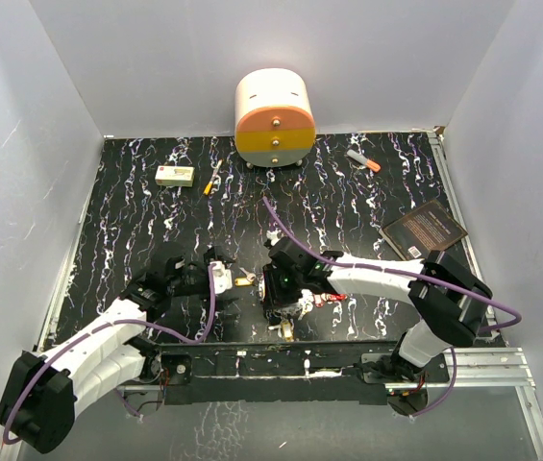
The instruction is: Put the keys on the keyring
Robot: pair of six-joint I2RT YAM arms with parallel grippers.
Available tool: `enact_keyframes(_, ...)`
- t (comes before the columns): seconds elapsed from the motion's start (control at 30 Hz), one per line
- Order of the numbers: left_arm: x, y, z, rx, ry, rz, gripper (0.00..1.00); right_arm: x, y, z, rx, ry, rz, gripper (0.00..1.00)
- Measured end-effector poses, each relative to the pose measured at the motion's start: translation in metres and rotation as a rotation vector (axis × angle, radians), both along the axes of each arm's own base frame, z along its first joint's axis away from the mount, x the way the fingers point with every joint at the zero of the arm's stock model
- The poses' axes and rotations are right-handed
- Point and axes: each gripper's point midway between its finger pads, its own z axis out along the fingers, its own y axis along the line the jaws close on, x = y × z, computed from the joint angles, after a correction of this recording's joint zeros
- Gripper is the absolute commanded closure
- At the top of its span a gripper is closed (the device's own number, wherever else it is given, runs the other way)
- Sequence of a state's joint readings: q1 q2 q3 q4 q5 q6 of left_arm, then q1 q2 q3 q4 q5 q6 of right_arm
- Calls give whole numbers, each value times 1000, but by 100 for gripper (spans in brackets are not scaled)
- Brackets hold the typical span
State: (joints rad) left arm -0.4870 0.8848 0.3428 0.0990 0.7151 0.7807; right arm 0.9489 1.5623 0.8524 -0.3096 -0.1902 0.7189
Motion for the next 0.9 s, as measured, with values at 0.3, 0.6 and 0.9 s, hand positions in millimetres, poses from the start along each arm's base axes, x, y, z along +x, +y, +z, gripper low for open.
enact_keyframes(0.3,1,0,-1,-1,3,4,9,-6,-7,-12,-12,21,-17,73)
enact_keyframes(0.6,2,0,-1,-1,6,6,9,-6,-8,-13,-15,22,-24,74)
enact_keyframes(0.9,3,0,-2,4,6,12,9,-2,-2,-10,16,14,-36,78)
